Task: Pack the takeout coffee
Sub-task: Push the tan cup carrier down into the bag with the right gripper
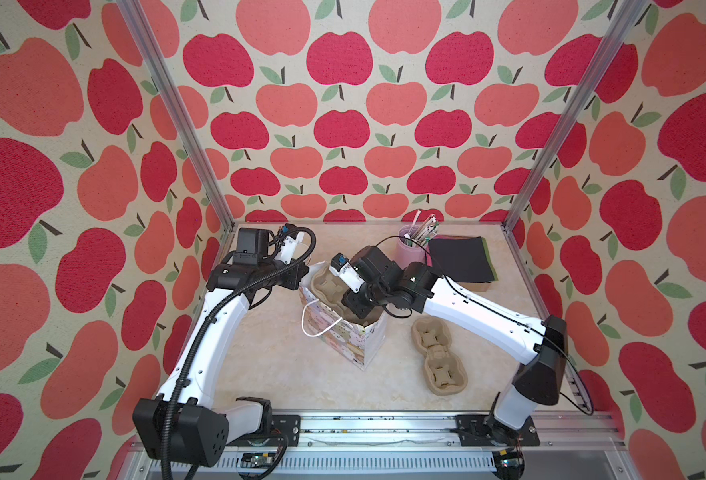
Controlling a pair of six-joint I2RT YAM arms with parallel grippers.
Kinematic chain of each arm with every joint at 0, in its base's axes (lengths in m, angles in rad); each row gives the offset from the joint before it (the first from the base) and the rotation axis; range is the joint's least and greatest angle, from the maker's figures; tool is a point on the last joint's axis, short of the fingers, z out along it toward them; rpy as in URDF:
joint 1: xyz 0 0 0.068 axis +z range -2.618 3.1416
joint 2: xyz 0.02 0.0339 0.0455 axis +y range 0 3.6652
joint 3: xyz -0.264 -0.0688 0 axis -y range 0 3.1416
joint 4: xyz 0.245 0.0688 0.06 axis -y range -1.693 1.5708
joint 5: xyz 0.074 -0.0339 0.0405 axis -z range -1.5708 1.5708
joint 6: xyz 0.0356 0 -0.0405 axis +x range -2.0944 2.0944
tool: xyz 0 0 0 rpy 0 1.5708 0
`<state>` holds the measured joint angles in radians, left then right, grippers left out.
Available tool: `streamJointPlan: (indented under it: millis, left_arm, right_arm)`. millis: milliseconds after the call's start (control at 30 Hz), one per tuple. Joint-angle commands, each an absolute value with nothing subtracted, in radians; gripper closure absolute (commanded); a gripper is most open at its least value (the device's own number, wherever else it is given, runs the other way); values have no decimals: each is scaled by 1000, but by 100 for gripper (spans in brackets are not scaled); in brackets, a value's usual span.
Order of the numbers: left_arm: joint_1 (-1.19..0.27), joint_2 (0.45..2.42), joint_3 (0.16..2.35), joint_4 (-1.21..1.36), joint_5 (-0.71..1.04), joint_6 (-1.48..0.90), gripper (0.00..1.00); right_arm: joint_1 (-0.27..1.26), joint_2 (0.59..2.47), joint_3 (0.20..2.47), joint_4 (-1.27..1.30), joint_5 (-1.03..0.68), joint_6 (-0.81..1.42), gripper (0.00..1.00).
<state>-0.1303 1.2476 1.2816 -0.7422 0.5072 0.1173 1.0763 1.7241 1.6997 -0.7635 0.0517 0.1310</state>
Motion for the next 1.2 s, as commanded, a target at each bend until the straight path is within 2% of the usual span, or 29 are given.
streamJointPlan:
  millis: [0,1167]
  left_arm:
    - [-123,1224,1273,-717,525,106,100]
    - [-122,1228,1269,-700,571,123,100]
  right_arm:
    - [1082,1760,1745,-837,62,122,77]
    - [1075,2024,2030,-1126,15,116,75]
